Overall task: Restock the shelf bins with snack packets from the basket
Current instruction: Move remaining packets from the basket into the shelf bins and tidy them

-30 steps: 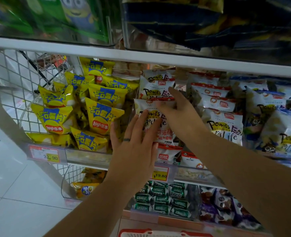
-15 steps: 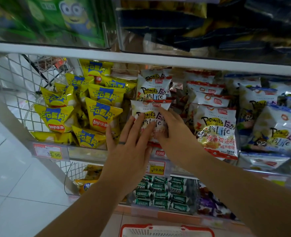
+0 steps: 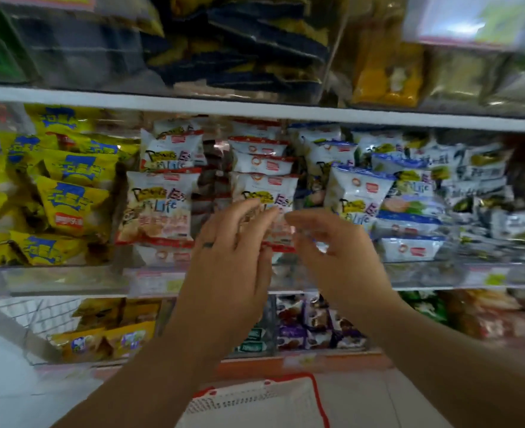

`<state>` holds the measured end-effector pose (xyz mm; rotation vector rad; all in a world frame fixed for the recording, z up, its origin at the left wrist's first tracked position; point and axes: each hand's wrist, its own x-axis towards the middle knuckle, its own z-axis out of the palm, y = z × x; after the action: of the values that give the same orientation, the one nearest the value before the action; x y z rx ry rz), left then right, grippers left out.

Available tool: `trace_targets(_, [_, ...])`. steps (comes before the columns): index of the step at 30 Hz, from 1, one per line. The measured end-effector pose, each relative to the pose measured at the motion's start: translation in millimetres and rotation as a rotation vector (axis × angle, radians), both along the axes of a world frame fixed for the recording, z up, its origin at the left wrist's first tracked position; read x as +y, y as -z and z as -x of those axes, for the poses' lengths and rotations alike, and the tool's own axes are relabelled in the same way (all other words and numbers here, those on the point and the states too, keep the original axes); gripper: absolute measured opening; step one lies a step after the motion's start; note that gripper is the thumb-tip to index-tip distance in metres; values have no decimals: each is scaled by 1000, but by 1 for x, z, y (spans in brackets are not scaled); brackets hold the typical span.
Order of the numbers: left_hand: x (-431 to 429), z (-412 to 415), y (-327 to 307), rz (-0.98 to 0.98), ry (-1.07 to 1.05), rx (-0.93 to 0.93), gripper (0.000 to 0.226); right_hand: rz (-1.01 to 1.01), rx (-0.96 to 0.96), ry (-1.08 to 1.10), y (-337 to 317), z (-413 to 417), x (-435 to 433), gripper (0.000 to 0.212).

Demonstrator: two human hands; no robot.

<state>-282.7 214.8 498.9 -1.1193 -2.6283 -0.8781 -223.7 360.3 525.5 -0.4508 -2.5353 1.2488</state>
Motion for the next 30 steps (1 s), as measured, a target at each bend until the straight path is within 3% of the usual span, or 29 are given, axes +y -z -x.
trace_targets(5, [87, -25, -4, -199, 144, -232, 44, 269, 83, 352, 7, -12, 79, 33])
trace_targets(9, [142, -18, 5, -166, 99, -282, 53, 330, 20, 341, 9, 1, 115, 15])
trace_targets(13, [163, -11, 16, 140, -28, -86, 56, 362, -8, 258, 17, 12, 126, 24])
trace_targets(16, [159, -15, 17, 257, -149, 23, 57, 423, -65, 136, 24, 15, 129, 39])
trace_targets(18, [154, -18, 17, 343, -201, 51, 62, 446, -103, 75, 26, 12, 127, 41])
trace_targets(20, [149, -20, 20, 420, -221, 70, 66, 465, -131, 105, 22, 11, 127, 29])
trace_targets(22, [147, -20, 18, 425, -200, 94, 69, 464, -95, 147, 13, 14, 127, 18])
trace_targets(25, [143, -15, 16, 374, -173, 137, 67, 496, -26, 199, 5, 33, 136, 58])
trace_targets(27, [142, -11, 17, 379, -171, 150, 67, 582, -27, 220, 4, 50, 139, 56])
trace_targets(30, [139, -7, 19, 398, -161, 157, 68, 684, -175, 246, 10, 66, 131, 60])
